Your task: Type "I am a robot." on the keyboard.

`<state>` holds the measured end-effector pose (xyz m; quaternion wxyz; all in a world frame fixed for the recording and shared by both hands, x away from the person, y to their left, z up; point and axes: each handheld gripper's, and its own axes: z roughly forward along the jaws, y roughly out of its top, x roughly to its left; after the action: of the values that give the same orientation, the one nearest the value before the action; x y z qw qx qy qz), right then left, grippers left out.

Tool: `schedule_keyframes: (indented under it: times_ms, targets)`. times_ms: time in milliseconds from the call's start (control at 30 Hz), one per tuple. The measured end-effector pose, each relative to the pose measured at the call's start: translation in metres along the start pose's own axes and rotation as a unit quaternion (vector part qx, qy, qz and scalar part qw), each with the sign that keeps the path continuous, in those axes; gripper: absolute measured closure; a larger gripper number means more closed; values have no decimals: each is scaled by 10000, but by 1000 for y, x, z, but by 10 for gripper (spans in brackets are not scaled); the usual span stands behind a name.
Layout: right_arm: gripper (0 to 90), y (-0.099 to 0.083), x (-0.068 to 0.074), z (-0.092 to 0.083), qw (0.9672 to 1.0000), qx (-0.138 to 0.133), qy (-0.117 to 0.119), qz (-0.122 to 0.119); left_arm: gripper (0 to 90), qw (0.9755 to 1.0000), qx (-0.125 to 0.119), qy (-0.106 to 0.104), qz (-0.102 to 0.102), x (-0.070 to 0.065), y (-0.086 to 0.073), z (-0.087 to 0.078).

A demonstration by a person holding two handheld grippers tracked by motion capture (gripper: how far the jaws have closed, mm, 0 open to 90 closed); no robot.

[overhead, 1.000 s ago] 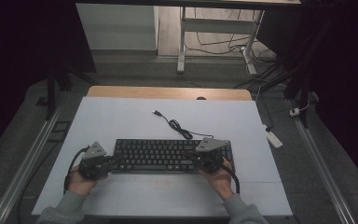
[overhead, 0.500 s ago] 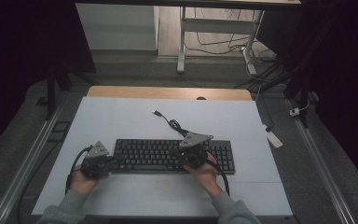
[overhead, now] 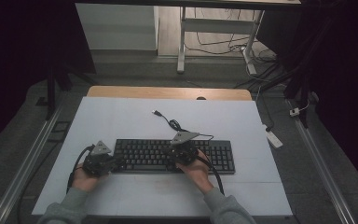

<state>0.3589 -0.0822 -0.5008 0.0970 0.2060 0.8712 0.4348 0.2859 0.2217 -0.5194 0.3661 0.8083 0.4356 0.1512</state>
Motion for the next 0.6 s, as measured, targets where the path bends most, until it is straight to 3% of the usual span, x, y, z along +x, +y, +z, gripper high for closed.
schedule_keyframes:
  times_ms: [600]
  targets:
    - [894,2,-4,17,9999,140,-70,27,884,9999,116,17,16,1,-3,4]
